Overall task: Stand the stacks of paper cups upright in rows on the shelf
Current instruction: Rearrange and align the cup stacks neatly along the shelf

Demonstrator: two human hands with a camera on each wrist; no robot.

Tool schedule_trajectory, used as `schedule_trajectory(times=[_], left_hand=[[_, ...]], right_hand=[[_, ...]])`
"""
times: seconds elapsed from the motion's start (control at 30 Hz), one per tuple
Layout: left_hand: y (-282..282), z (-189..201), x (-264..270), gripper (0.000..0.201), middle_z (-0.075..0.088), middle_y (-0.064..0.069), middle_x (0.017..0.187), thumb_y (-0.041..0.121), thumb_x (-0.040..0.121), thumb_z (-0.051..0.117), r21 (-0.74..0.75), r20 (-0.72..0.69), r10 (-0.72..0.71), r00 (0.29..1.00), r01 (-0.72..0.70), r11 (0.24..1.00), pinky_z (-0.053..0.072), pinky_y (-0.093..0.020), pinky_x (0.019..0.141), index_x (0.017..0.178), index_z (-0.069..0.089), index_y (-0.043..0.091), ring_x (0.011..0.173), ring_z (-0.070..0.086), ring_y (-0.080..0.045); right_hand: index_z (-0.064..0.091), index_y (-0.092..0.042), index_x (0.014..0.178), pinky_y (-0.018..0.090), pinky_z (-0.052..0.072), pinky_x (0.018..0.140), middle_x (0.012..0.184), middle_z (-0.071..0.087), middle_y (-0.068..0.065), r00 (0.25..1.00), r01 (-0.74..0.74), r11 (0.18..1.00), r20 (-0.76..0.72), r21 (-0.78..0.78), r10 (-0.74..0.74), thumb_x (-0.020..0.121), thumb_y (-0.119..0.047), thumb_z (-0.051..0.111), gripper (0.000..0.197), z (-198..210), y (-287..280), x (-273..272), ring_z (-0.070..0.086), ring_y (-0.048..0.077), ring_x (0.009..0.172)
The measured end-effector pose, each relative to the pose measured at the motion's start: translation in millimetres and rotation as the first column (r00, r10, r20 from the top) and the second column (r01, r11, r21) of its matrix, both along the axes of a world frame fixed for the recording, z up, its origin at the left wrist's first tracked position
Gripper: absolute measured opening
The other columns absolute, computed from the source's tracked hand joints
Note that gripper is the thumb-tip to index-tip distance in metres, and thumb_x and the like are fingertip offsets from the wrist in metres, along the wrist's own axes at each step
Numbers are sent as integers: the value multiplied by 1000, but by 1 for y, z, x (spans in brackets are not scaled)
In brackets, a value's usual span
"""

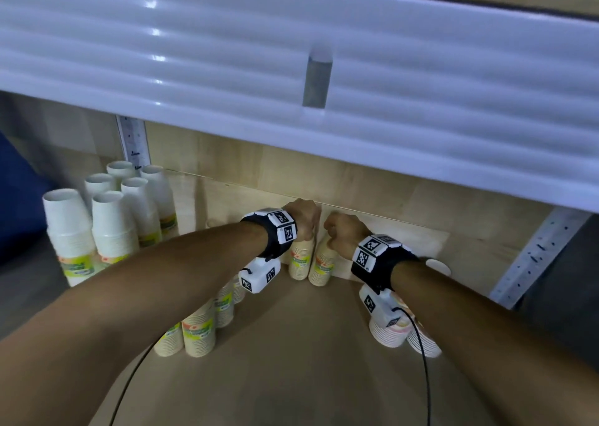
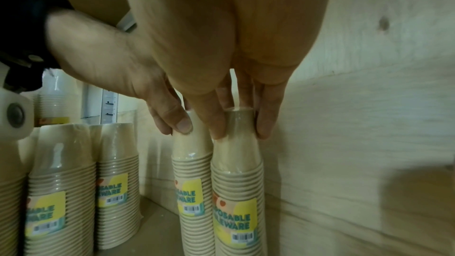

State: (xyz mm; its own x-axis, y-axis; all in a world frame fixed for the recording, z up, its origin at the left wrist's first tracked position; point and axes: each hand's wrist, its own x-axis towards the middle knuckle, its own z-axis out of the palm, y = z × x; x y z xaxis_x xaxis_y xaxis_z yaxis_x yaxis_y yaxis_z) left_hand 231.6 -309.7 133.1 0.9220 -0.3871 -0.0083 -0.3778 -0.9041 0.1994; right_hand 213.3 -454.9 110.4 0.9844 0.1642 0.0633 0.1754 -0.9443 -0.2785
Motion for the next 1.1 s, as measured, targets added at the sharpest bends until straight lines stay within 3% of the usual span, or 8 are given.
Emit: schedule_trajectory(times=[0.1, 0.27, 0.33, 0.43, 0.57, 0.8, 0.97, 1.1], left_hand=[[-1, -5, 4, 13, 61, -9, 95, 6, 86, 67, 18, 12, -8, 1000, 8, 1000, 42, -27, 64, 96, 61, 13, 80, 53, -19], [-1, -12, 9, 17, 63, -8, 104, 9, 91, 62, 14, -5, -31, 999, 31, 999, 40, -26, 66, 108, 60, 7, 82, 52, -19], [0, -13, 9, 6, 58, -4, 90, 9, 91, 60, 12, -8, -19, 1000, 19, 1000, 38, -24, 61, 95, 56, 12, 80, 51, -18], [0, -13, 10, 22, 50, -3, 82, 8, 89, 61, -14, -8, 1, 1000, -2, 1000, 35, -25, 60, 76, 45, 15, 75, 48, -18], [0, -8, 9, 7, 63, -16, 102, 6, 88, 61, -48, -37, 14, 999, -16, 999, 38, -27, 64, 94, 59, 8, 93, 62, -32], [13, 9, 3, 40, 56, -6, 129, 24, 88, 68, -139, -27, 62, 998, -66, 988, 49, -29, 83, 125, 58, 15, 111, 59, -27], [34, 35, -13, 51, 51, -2, 132, 26, 83, 75, -83, -35, 89, 995, -92, 992, 43, -27, 77, 129, 55, 15, 112, 56, -25], [55, 58, -36, 49, 47, -4, 136, 24, 85, 73, 11, -27, 98, 995, -98, 995, 46, -32, 85, 129, 56, 12, 116, 54, -26]], right_hand=[[60, -13, 113, 25, 43, 78, 113, 62, 8, 1000, -19, 1000, -7, -13, 19, 84, -6, 56, 30, -4, 1, 6, 59, 27, 105], [60, -13, 113, 23, 38, 73, 109, 64, 6, 1000, -21, 1000, 6, 15, 21, 86, -5, 55, 29, -11, 2, 13, 61, 26, 104], [60, -10, 116, 23, 40, 77, 110, 65, 6, 1000, -14, 998, 6, 57, 14, 86, -5, 55, 31, -14, 1, 15, 61, 26, 105], [61, -10, 116, 21, 39, 76, 102, 65, 3, 1000, -12, 994, 24, 106, 10, 86, -4, 55, 31, -16, 1, 16, 61, 23, 98], [57, -11, 128, 21, 40, 83, 115, 64, 4, 999, 7, 994, 31, 113, -11, 86, -6, 57, 43, -15, 0, 18, 60, 22, 110], [56, -17, 128, 24, 42, 92, 132, 55, 5, 991, 32, 997, 127, 74, -42, 88, -19, 60, 40, -2, 1, 11, 54, 22, 118], [57, -16, 126, 24, 39, 94, 131, 53, 7, 990, -10, 999, 139, 47, 4, 85, -19, 67, 42, 18, 9, -2, 51, 23, 122], [59, -16, 121, 27, 42, 91, 125, 57, 6, 987, -68, 997, 148, 26, 63, 84, -34, 70, 43, 35, 30, -18, 54, 23, 116]])
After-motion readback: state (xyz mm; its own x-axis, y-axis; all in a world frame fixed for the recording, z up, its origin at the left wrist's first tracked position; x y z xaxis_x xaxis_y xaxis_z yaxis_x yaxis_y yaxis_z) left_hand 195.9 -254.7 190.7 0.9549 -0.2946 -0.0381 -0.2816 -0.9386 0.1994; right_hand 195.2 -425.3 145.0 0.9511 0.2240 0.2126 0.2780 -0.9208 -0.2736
